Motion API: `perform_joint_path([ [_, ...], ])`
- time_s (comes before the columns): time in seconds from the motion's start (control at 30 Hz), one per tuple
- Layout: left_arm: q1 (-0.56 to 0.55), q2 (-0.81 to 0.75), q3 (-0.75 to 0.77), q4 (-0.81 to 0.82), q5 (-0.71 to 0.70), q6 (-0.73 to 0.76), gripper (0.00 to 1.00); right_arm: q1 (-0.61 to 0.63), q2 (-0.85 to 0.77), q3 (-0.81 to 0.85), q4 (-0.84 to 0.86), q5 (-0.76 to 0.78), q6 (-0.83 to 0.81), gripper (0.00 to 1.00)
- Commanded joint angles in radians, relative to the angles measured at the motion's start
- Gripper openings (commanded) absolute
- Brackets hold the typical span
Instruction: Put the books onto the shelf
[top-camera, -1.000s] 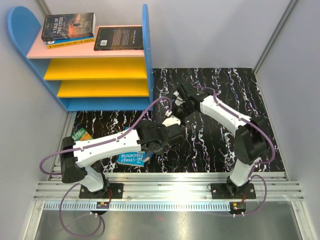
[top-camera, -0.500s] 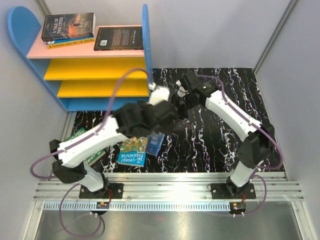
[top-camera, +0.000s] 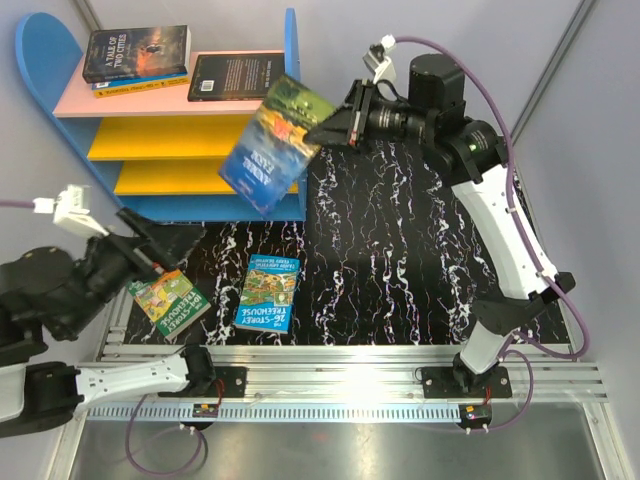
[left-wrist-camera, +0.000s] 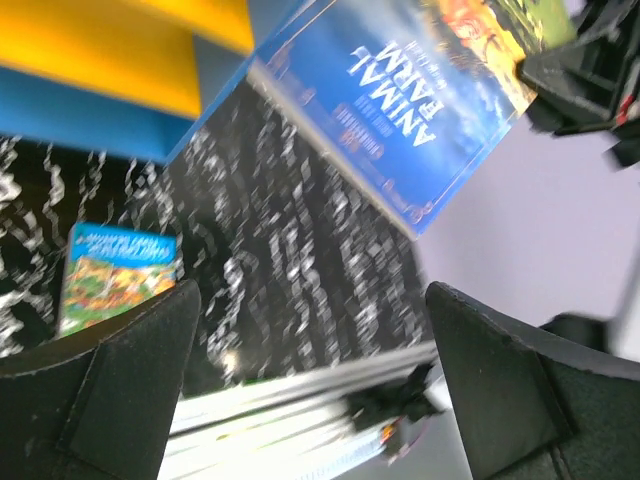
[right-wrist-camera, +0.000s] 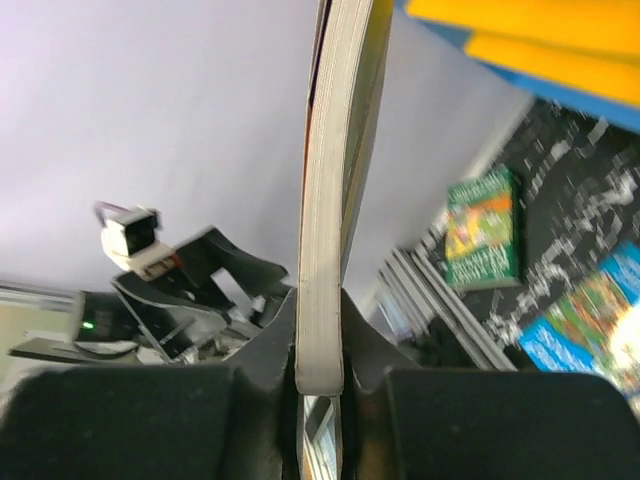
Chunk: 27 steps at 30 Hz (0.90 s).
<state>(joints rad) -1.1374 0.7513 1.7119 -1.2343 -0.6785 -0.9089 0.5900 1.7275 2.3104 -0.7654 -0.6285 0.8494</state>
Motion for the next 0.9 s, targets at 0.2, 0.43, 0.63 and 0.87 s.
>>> perform_joint_path([
  [0.2, 0.001, 0.043, 0.031, 0.269, -0.254, 0.140, 0.99, 0.030, 0.252, 0.311, 0.406, 0.173, 0.253, 0.00],
  [0.43, 0.001, 0.037, 0.063, 0.185, -0.199, 0.062, 0.99, 0.103, 0.446, 0.471, 0.616, 0.355, 0.379, 0.00],
  [0.63, 0.001, -0.032, 0.051, 0.052, -0.200, -0.057, 0.99, 0.226, 0.487, 0.492, 0.722, 0.705, 0.297, 0.00],
  [0.87, 0.001, -0.063, 0.049, -0.065, -0.190, -0.139, 0.99, 0.369, 0.436, 0.440, 0.739, 1.057, 0.093, 0.00],
])
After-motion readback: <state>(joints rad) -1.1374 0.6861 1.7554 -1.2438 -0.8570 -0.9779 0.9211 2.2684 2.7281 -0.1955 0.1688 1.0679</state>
